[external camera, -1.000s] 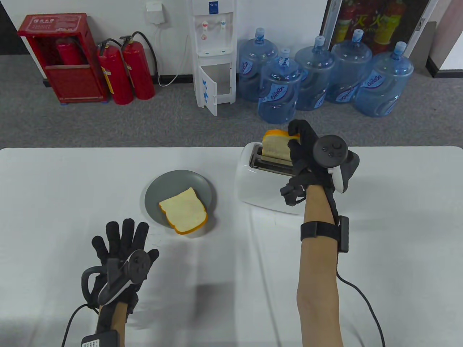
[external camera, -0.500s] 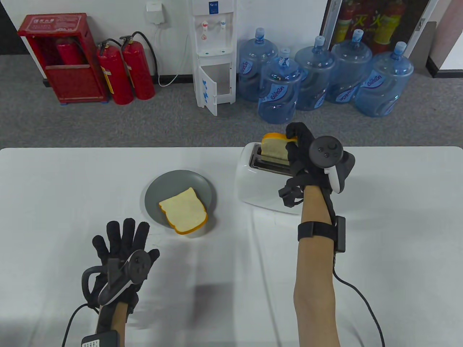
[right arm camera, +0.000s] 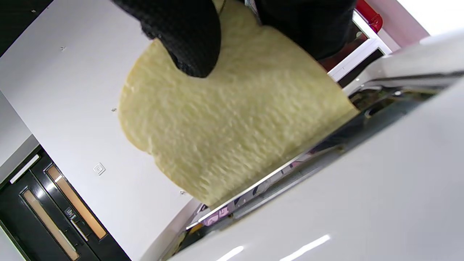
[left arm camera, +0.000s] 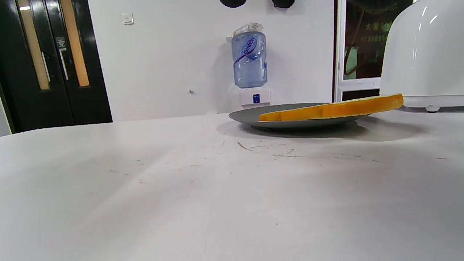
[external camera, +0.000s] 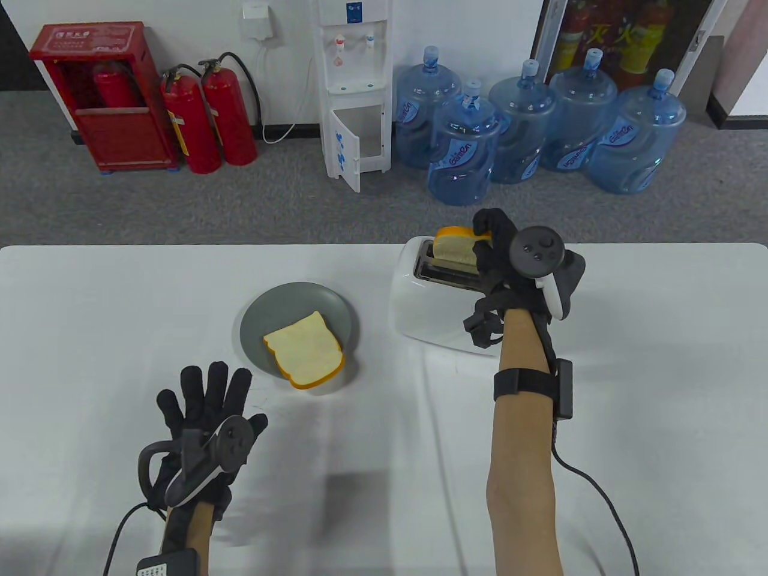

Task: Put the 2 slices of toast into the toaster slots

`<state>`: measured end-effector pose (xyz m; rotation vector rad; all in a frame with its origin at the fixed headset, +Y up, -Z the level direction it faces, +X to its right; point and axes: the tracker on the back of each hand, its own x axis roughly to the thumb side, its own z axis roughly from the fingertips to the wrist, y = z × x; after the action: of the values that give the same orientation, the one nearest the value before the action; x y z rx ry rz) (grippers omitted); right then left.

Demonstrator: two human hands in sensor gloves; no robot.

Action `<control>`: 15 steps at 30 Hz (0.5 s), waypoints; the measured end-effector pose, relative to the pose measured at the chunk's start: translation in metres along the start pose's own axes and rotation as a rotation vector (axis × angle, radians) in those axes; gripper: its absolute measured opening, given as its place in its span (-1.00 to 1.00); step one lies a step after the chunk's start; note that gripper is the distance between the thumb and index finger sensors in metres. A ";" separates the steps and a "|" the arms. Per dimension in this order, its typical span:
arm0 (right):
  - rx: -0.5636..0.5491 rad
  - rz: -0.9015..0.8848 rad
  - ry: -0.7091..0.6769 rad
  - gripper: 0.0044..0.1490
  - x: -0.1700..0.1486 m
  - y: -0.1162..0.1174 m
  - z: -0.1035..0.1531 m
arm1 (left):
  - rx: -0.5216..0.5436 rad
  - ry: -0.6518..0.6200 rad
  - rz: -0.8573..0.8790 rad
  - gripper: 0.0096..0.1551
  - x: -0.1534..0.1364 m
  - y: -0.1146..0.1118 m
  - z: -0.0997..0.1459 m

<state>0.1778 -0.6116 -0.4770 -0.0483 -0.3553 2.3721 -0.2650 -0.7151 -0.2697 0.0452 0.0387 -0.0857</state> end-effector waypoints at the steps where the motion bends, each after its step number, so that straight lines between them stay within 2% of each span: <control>1: 0.000 0.000 0.001 -0.36 0.000 0.000 0.000 | -0.001 0.001 0.000 -0.13 0.000 0.000 0.000; 7: 0.060 0.002 0.027 -0.35 -0.003 0.004 -0.002 | -0.006 0.006 0.000 -0.13 -0.001 0.000 0.000; 15: 0.066 0.020 0.042 -0.36 -0.003 0.005 -0.003 | -0.014 0.009 -0.002 -0.13 -0.002 0.000 0.000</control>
<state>0.1771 -0.6166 -0.4818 -0.0708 -0.2579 2.3971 -0.2670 -0.7154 -0.2695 0.0313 0.0482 -0.0870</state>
